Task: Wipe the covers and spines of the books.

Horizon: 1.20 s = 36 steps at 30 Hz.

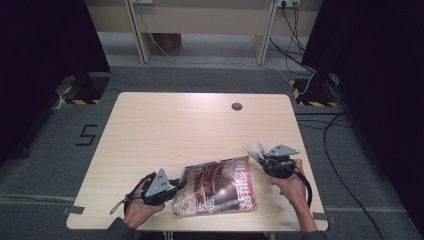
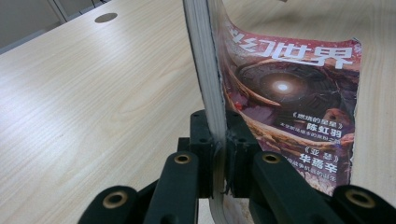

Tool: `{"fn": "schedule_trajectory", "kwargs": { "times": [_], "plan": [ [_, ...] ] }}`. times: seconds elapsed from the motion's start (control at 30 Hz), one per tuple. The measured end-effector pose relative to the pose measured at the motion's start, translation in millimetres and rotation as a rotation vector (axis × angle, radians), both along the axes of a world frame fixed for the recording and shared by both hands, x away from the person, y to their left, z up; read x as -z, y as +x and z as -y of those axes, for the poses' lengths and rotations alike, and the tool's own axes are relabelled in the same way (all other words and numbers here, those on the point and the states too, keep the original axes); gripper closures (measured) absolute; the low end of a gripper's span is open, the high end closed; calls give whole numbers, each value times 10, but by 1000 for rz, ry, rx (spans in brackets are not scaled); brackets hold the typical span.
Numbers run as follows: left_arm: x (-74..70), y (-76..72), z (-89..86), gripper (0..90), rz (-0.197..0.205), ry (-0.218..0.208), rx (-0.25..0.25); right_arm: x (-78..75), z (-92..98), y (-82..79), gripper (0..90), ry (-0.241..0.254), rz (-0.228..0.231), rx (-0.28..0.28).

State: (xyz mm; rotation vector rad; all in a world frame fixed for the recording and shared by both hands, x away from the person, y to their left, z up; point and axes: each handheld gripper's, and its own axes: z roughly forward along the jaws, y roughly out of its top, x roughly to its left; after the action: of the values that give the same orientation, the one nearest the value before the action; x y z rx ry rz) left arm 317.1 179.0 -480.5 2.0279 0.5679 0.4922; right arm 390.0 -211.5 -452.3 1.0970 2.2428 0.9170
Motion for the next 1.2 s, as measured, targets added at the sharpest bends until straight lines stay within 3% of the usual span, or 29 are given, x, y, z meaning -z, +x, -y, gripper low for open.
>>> {"fn": "schedule_trajectory", "kwargs": {
  "times": [0.27, 0.57, 0.93, 1.2],
  "plan": [
    [11, 3, 21, 833, 7, 2, 1, -68, -336, 30, 774, 8, 16, -90],
    [13, 2, 37, 833, 17, 15, 5, -28, -646, 59, 776, -33, 12, -157],
    [19, 1, 57, 829, 26, 22, -1, -135, -952, -96, 775, -39, 47, -246],
    [29, 4, 54, 820, 27, 29, -7, -273, -1244, -236, 771, -13, 81, -328]
  ]
}}
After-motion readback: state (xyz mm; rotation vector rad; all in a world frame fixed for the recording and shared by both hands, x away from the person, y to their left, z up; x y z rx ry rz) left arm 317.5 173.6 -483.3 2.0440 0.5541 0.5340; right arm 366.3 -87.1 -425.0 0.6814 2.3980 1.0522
